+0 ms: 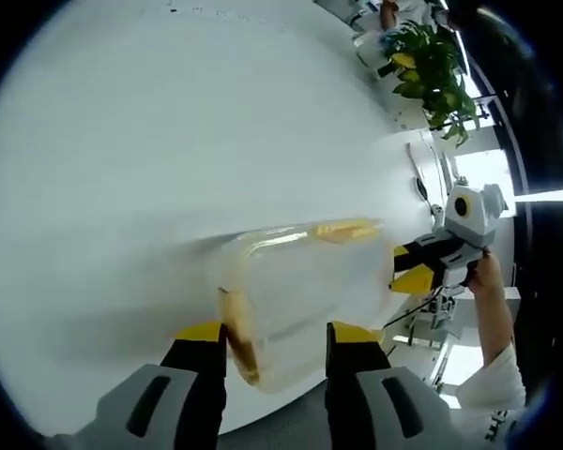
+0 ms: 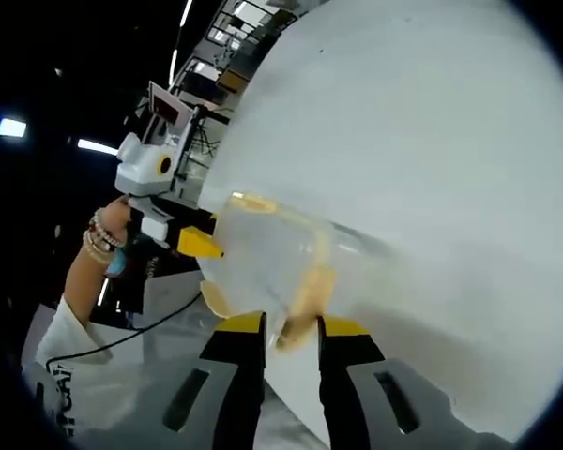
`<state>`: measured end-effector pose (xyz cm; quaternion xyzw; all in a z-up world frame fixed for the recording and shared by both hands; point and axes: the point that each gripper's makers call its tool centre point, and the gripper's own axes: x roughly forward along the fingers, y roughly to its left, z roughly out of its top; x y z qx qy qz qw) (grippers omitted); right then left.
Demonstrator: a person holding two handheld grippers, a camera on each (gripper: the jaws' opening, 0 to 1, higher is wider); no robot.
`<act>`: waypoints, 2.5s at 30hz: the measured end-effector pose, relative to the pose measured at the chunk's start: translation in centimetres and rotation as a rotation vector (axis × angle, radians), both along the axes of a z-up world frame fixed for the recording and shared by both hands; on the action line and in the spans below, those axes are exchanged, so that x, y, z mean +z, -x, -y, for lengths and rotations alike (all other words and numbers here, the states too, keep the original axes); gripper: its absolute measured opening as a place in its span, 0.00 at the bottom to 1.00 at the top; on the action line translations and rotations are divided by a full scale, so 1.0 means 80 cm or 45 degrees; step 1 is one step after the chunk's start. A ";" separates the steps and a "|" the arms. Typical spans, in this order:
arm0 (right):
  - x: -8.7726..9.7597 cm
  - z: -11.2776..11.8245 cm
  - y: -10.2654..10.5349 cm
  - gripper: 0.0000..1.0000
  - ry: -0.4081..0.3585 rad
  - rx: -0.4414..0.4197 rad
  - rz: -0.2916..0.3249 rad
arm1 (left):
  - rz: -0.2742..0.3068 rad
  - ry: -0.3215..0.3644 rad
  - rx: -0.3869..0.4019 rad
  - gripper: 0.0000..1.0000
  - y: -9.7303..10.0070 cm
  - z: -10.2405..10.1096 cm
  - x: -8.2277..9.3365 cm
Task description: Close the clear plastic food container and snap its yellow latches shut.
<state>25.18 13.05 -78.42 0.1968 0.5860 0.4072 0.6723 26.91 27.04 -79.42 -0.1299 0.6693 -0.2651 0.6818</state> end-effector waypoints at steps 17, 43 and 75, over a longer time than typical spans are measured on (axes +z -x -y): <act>0.004 0.028 -0.016 0.27 0.212 0.046 0.153 | 0.411 -0.121 -0.050 0.39 -0.039 -0.048 0.022; 0.047 -0.109 -0.048 0.06 -0.089 0.361 0.425 | 1.026 0.205 -0.590 0.16 -0.007 0.065 0.063; 0.039 -0.122 -0.080 0.15 -0.123 0.591 0.587 | 1.213 0.057 -0.975 0.36 0.034 0.070 0.035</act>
